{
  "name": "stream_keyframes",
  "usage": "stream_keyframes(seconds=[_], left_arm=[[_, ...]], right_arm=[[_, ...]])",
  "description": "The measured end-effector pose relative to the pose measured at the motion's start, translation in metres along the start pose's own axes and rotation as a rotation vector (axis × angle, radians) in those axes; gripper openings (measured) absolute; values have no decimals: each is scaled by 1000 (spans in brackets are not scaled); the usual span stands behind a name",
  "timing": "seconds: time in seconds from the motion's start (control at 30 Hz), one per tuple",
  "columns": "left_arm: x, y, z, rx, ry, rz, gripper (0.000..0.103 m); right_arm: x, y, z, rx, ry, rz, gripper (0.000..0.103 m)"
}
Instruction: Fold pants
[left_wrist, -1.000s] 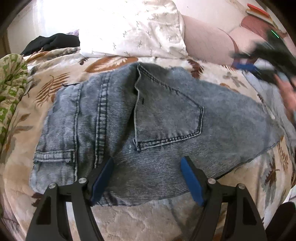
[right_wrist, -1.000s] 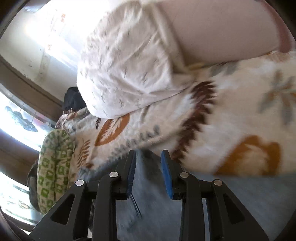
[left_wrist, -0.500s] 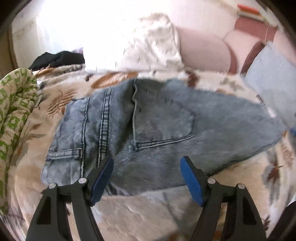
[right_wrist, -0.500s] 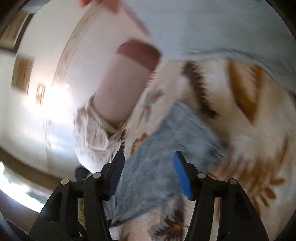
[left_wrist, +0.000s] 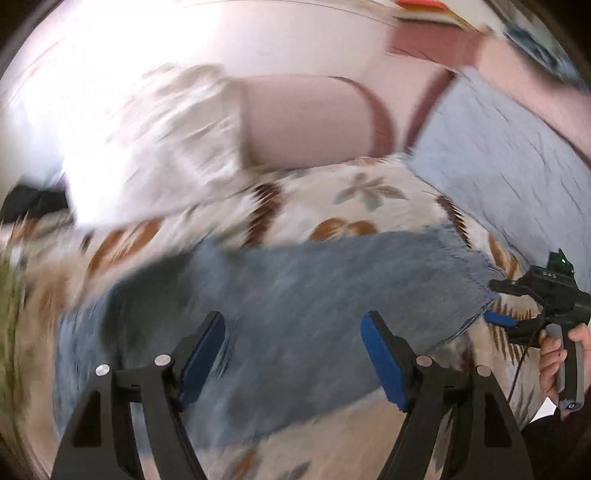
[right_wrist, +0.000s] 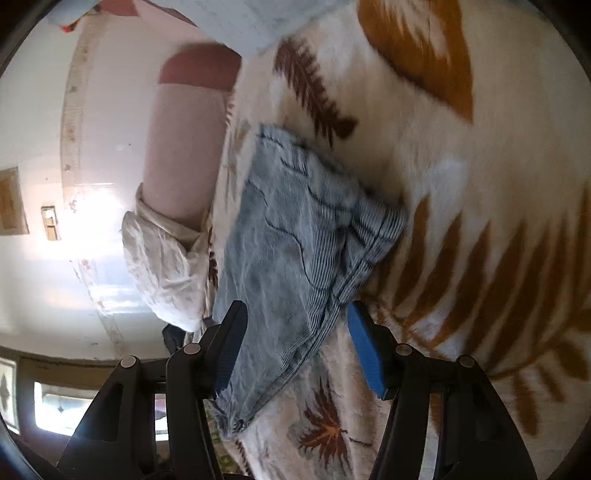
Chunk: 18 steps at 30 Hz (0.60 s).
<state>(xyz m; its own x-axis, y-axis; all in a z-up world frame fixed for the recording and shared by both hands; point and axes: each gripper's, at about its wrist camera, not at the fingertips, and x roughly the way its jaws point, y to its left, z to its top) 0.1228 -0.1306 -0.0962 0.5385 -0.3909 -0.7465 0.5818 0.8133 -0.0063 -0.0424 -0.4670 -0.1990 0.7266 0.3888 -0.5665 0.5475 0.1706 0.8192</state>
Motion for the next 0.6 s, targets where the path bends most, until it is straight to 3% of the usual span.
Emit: stream_keyframes(seconds=[0.27,0.6], left_arm=[[66,-86,79,275,101,-132,88],[162,-172,129,407,218,-200,91]], right_arm=[[5,-19,8,143,-27,61,55],[1,-41,12,251,-78,164,52]])
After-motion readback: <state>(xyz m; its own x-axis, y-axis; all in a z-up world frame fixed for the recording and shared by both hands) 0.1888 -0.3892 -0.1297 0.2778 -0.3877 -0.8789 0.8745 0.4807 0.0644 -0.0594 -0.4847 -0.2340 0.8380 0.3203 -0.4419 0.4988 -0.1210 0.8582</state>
